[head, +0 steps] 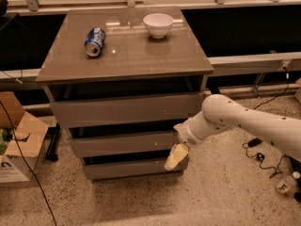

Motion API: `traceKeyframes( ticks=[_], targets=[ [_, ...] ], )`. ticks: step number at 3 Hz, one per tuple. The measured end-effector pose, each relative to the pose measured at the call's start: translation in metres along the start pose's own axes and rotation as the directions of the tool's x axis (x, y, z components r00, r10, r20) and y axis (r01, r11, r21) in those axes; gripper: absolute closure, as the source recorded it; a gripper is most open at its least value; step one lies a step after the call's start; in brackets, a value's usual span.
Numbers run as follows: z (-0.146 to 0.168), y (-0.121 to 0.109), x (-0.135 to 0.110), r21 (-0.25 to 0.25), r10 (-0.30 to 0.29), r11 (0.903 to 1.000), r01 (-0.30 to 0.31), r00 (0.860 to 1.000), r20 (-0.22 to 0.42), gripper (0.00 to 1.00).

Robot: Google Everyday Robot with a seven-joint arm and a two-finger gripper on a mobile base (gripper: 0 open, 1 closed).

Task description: Open middle drawer

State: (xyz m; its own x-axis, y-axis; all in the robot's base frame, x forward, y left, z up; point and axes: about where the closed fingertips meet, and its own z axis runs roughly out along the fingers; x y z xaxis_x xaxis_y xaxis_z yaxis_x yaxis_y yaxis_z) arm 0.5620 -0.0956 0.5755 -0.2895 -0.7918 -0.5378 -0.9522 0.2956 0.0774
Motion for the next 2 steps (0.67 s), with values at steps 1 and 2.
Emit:
traceKeyframes(
  ticks=[1,2],
  targets=[
    [0.0223,-0.0141,0.0045,-0.047,-0.005,0.9989,0.004,1.000,-0.027,0.00],
    [0.0229,-0.0157,0.0037,-0.052,-0.005,0.9986,0.003,1.000,-0.027,0.00]
  ],
)
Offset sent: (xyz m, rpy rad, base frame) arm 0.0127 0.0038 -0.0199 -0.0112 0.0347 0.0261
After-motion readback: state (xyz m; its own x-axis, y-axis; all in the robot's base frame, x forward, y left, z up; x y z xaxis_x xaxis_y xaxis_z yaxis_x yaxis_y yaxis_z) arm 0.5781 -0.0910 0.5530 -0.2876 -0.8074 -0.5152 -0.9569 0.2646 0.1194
